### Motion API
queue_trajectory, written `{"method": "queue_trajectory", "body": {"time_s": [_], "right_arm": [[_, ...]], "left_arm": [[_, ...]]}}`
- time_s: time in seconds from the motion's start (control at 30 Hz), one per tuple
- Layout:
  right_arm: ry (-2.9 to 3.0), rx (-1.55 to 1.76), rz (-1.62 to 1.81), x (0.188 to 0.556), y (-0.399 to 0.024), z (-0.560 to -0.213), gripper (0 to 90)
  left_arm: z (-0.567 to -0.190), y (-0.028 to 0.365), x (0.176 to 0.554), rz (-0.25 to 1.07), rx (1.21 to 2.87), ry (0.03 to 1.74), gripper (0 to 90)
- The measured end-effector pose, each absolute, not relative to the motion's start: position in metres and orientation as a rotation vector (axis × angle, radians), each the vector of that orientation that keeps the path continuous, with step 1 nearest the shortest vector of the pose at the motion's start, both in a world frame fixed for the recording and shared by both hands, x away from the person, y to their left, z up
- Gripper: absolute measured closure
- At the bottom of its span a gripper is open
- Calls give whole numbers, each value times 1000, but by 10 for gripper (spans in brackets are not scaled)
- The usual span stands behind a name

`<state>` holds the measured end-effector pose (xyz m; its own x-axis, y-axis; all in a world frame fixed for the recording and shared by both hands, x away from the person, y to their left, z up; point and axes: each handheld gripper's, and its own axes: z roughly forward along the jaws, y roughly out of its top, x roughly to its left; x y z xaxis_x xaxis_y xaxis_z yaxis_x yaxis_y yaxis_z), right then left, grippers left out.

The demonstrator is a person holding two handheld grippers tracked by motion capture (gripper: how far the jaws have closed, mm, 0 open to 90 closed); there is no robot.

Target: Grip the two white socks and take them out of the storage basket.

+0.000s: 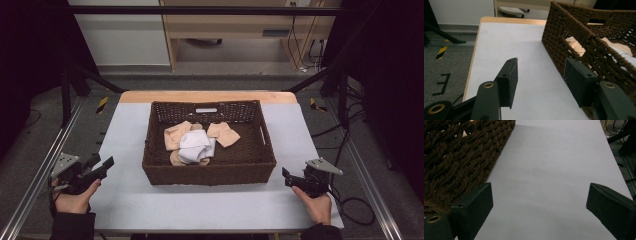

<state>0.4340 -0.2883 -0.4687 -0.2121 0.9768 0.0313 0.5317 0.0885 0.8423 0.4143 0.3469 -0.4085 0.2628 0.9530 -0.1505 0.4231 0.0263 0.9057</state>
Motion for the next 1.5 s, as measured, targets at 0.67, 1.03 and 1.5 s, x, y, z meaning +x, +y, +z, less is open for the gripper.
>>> {"method": "queue_trajectory", "body": {"time_s": [0.67, 1.03, 1.5], "right_arm": [[1808, 1472, 1014, 434, -286, -470, 74], [1804, 1458, 1014, 434, -286, -470, 74], [1800, 1442, 1011, 434, -285, -471, 74]], "left_arm": [[-375, 313, 433, 678, 1559, 1219, 401], [-354, 279, 447, 673, 1591, 1141, 389], [-331, 247, 463, 680, 1616, 1088, 382]]}}
